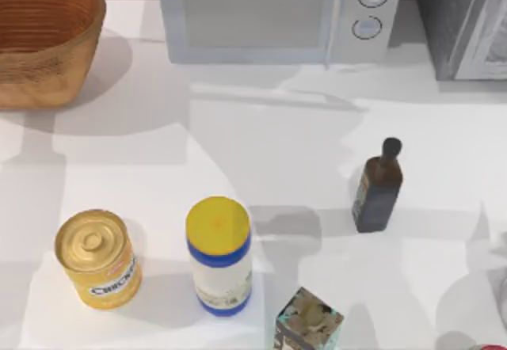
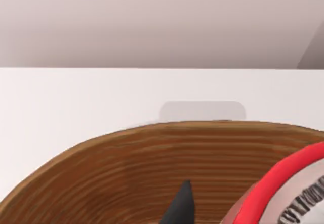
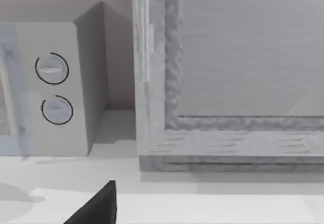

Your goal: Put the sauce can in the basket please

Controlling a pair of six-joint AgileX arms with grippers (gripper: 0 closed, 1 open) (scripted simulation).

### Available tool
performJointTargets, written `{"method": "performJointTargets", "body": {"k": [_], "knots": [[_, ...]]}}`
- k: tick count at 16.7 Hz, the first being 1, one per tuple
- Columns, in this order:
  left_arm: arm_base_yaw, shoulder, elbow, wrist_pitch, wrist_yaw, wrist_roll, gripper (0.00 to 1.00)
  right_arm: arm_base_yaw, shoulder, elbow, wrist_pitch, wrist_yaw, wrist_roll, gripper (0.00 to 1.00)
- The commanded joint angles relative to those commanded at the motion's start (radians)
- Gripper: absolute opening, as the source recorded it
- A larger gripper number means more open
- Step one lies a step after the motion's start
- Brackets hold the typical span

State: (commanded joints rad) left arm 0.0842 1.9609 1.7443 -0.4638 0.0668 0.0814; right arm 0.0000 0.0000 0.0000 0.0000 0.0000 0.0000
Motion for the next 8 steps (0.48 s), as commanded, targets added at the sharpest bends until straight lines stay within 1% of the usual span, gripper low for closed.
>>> {"method": "performJointTargets", "body": {"k": [1, 8], "knots": [[0.000, 0.000, 0.000, 0.000, 0.000, 0.000, 0.00, 0.000, 0.000, 0.000, 0.000, 0.000, 0.000, 1.00], [0.000, 0.000, 0.000, 0.000, 0.000, 0.000, 0.53, 0.000, 0.000, 0.000, 0.000, 0.000, 0.000, 1.00]]}}
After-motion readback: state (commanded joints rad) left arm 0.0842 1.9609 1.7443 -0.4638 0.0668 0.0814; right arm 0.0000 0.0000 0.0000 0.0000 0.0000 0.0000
